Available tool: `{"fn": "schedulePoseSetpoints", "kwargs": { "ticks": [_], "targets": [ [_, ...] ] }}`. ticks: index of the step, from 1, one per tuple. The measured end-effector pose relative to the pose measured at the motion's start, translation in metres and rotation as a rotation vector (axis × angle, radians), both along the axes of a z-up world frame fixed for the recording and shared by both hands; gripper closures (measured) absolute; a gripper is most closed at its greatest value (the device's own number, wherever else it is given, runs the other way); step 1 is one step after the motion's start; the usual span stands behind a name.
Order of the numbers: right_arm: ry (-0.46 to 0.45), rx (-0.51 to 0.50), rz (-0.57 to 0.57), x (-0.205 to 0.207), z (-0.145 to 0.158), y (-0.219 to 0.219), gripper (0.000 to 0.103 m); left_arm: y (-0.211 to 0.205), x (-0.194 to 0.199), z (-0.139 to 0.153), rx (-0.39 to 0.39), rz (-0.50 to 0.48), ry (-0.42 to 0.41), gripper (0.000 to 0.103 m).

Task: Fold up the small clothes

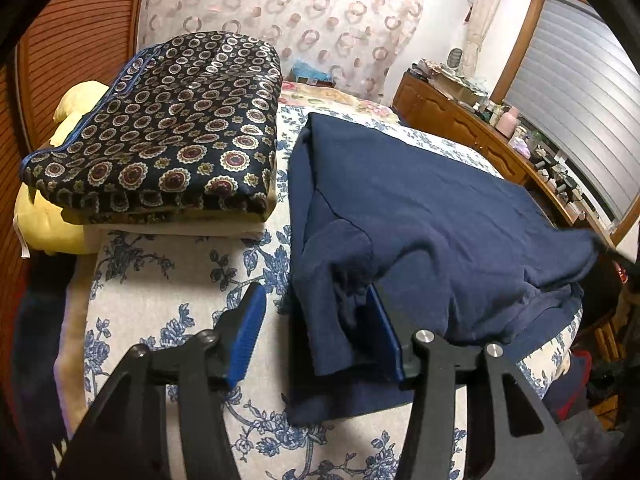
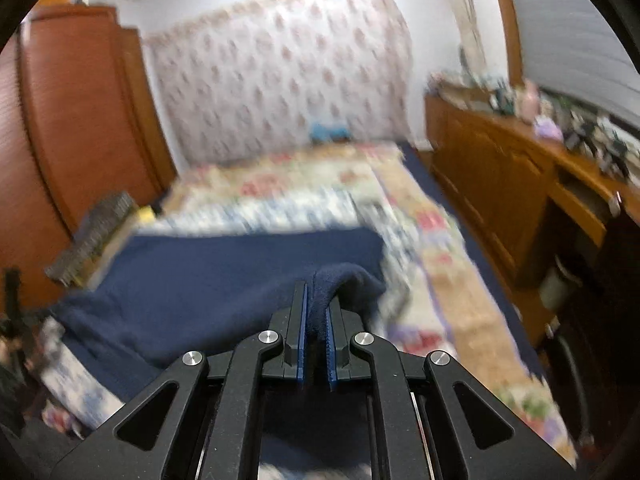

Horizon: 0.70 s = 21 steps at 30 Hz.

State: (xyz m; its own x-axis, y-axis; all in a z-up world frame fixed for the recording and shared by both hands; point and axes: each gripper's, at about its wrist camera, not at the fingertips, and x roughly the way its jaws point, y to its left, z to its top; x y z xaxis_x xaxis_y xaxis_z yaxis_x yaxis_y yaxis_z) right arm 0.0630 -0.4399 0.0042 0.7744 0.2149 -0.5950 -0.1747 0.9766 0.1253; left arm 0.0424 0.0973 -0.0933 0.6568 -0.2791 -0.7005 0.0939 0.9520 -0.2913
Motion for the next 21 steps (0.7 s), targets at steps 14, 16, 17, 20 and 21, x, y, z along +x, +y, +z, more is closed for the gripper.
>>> {"fn": "schedulePoseSetpoints", "kwargs": {
  "ticks": [14, 16, 17, 20, 21],
  "targets": [
    [0.049, -0.131, -0.037, -0.024, -0.038, 0.017, 0.05, -0.033, -0.035, 0.049, 0.089, 0.002, -0.173, 0.052],
    [0.026, -0.133, -0.024, -0.03, -0.034, 0.028, 0.05, -0.045, -0.034, 0.048, 0.088, -0.04, -0.164, 0.052],
    [0.023, -0.116, -0.003, -0.033, -0.033, 0.033, 0.05, -0.052, -0.033, 0.045, 0.084, -0.066, -0.159, 0.052],
    [0.049, -0.078, 0.058, -0.038, -0.043, 0.054, 0.05, -0.073, -0.028, 0.035, 0.073, -0.132, -0.129, 0.052],
    [0.066, -0.067, 0.085, -0.039, -0.049, 0.063, 0.053, -0.083, -0.027, 0.032, 0.073, -0.153, -0.119, 0.052]
  ]
}}
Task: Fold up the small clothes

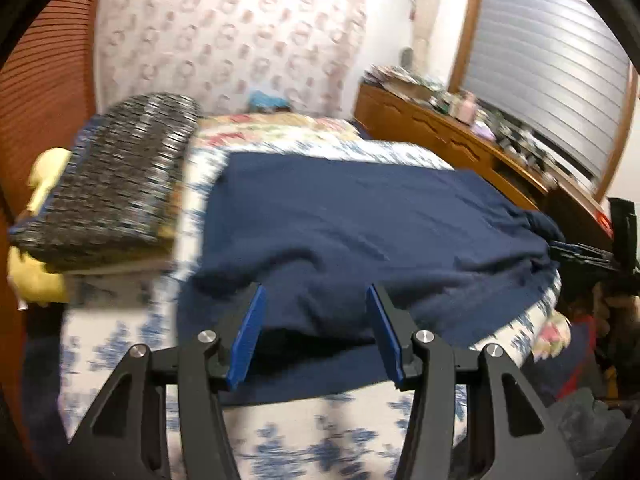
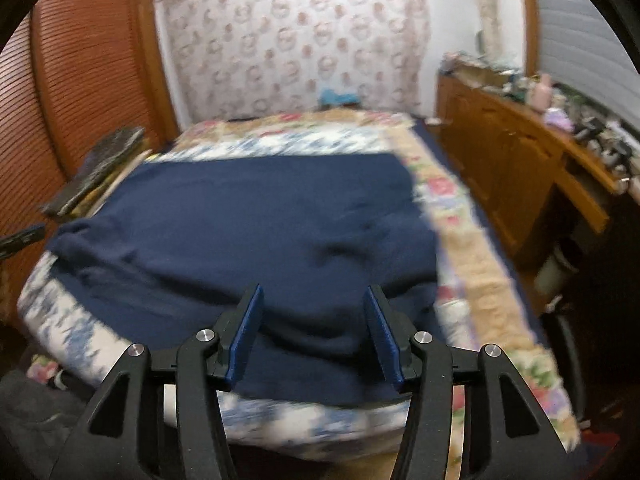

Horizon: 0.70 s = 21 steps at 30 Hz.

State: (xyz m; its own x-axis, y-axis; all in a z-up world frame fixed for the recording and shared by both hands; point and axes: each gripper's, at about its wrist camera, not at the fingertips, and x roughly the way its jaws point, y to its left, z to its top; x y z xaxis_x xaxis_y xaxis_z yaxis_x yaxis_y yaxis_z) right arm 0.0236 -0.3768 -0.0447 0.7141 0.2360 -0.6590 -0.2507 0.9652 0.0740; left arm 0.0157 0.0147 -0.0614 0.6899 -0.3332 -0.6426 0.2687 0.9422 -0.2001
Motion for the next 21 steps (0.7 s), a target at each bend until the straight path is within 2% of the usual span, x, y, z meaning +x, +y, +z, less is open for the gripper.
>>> {"fn": "schedulePoseSetpoints", "kwargs": {
  "ticks": [6, 12, 14, 16, 17, 19, 21],
  "targets": [
    [0.087, 0.002, 0.102, 0.002, -0.029, 0.044, 0.06, -0.046, 0.002, -0.013, -0.002, -0.155, 0.047, 0.058],
    [0.11, -0.018, 0.103, 0.009, -0.039, 0.057, 0.061, -0.076, 0.01, -0.025, 0.019, -0.242, 0.105, 0.058],
    [0.11, -0.011, 0.087, 0.012, -0.04, 0.055, 0.073, -0.083, 0.012, -0.028, 0.042, -0.253, 0.113, 0.058],
    [0.106, -0.012, 0.08, 0.015, -0.041, 0.056, 0.094, -0.087, 0.011, -0.029, 0.064, -0.254, 0.102, 0.059],
    [0.107, -0.005, 0.093, 0.016, -0.041, 0.057, 0.096, -0.088, 0.011, -0.028, 0.065, -0.257, 0.103, 0.061],
    [0.096, -0.005, 0.107, 0.014, -0.04, 0.058, 0.1, -0.088, 0.012, -0.028, 0.086, -0.246, 0.098, 0.08],
    [0.089, 0.021, 0.129, 0.01, -0.035, 0.055, 0.101, -0.084, 0.011, -0.028, 0.111, -0.236, 0.096, 0.09]
  ]
}}
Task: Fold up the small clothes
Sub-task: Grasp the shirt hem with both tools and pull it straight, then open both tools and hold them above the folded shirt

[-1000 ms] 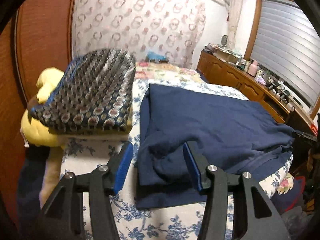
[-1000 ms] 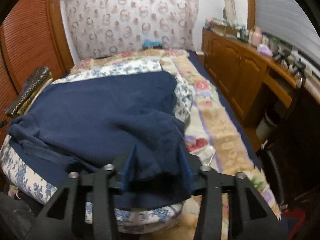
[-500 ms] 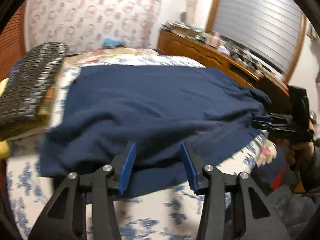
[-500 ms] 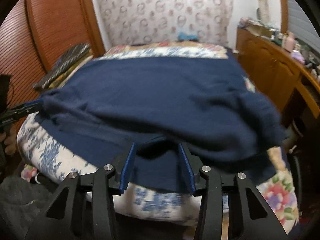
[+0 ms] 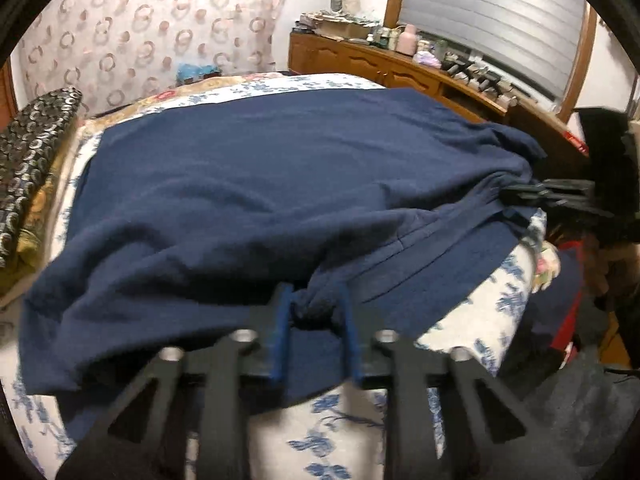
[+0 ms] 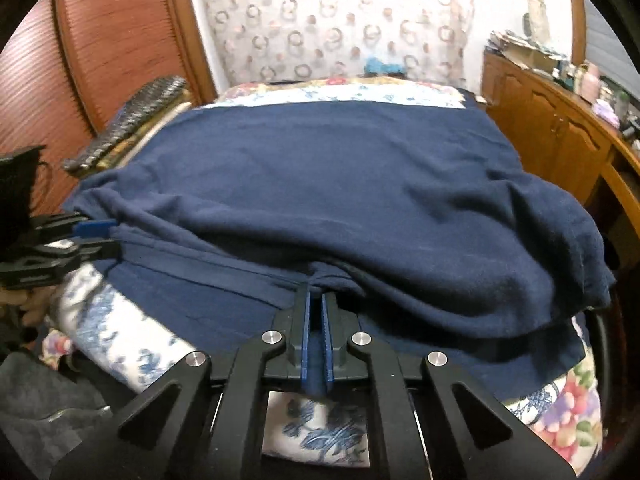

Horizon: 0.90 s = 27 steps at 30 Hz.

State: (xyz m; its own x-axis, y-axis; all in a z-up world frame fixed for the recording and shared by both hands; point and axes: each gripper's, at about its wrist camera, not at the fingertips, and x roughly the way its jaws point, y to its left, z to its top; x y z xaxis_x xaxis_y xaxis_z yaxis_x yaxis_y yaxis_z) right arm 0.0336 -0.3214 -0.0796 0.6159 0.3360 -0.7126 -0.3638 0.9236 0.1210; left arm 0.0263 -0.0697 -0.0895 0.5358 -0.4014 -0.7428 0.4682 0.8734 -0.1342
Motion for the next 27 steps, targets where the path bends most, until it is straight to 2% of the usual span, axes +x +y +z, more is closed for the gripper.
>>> {"fn": "schedulePoseSetpoints", "kwargs": {
  "ticks": [3, 6, 12, 14, 16, 20, 22, 24, 25, 27],
  "targets": [
    [-0.002, 0.044, 0.029, -0.008, 0.011, -0.004, 0.101, 0.002, -0.008, 0.007, -0.04, -0.038, 0.009, 0.093],
    [-0.007, 0.038, 0.05, -0.018, 0.022, -0.006, 0.101, 0.005, -0.022, 0.022, -0.072, -0.051, -0.005, 0.093],
    [0.008, 0.007, 0.064, -0.03, 0.031, -0.007, 0.099, 0.016, -0.036, 0.045, -0.088, -0.035, -0.035, 0.083],
    [-0.004, -0.011, 0.056, -0.029, 0.035, -0.003, 0.088, 0.023, -0.034, 0.05, -0.085, -0.013, -0.055, 0.079],
    [-0.022, -0.03, 0.041, -0.028, 0.039, -0.004, 0.07, 0.033, -0.031, 0.054, -0.078, 0.021, -0.076, 0.066],
    [-0.054, -0.037, 0.039, -0.025, 0.047, -0.001, 0.063, 0.058, -0.024, 0.058, -0.08, 0.092, -0.097, 0.058],
    [-0.069, -0.045, 0.035, -0.023, 0.049, 0.001, 0.058, 0.071, -0.019, 0.055, -0.065, 0.137, -0.105, 0.05],
    [-0.079, -0.045, 0.034, -0.018, 0.05, 0.005, 0.055, 0.084, -0.015, 0.051, -0.066, 0.175, -0.102, 0.048],
    [-0.086, -0.049, 0.032, -0.016, 0.05, 0.007, 0.05, 0.089, -0.012, 0.048, -0.063, 0.191, -0.098, 0.048],
    [-0.099, -0.053, 0.033, -0.012, 0.049, 0.012, 0.048, 0.101, -0.008, 0.041, -0.042, 0.24, -0.096, 0.048]
  ]
}}
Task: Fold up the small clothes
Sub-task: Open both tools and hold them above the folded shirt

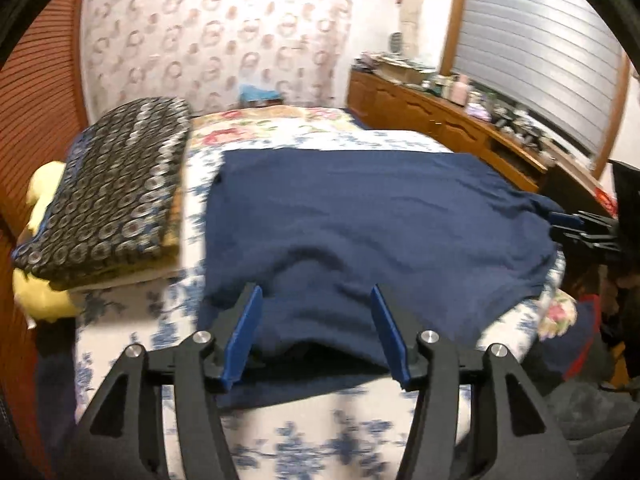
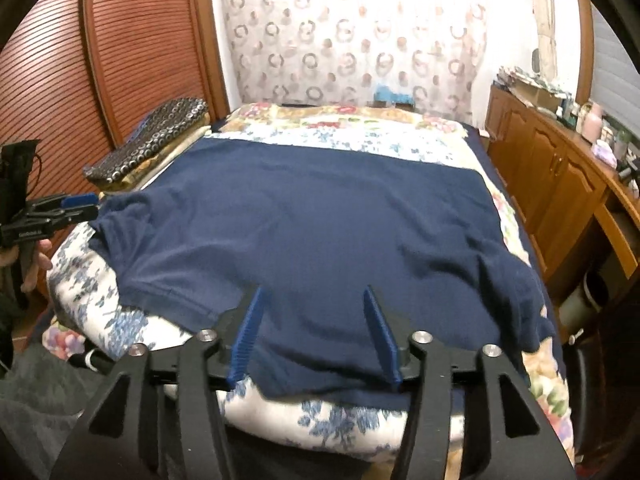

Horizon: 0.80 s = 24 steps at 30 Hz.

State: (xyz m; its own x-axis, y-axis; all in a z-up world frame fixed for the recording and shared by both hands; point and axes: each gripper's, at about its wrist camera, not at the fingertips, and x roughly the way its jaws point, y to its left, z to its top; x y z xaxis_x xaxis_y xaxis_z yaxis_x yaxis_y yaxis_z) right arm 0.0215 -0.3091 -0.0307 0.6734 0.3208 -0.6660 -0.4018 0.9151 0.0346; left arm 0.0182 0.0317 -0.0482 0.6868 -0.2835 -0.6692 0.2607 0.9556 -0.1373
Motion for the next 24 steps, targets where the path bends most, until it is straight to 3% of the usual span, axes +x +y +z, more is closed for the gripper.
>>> {"fn": "schedulePoseSetpoints", "kwargs": {
  "ticks": [9, 19, 24],
  "targets": [
    [0.002, -0.069, 0.013, 0.024, -0.028, 0.027, 0.041, 0.035, 0.015, -0.039, 0.011, 0.139, 0.074, 0.048],
    [0.054, -0.102, 0.004, 0.039, -0.061, 0.032, 0.04, 0.038, 0.011, -0.052, 0.0, 0.142, 0.095, 0.048],
    [0.048, -0.098, 0.007, 0.038, -0.065, 0.03, 0.034, 0.038, 0.012, -0.055, -0.005, 0.145, 0.107, 0.047]
  ]
}}
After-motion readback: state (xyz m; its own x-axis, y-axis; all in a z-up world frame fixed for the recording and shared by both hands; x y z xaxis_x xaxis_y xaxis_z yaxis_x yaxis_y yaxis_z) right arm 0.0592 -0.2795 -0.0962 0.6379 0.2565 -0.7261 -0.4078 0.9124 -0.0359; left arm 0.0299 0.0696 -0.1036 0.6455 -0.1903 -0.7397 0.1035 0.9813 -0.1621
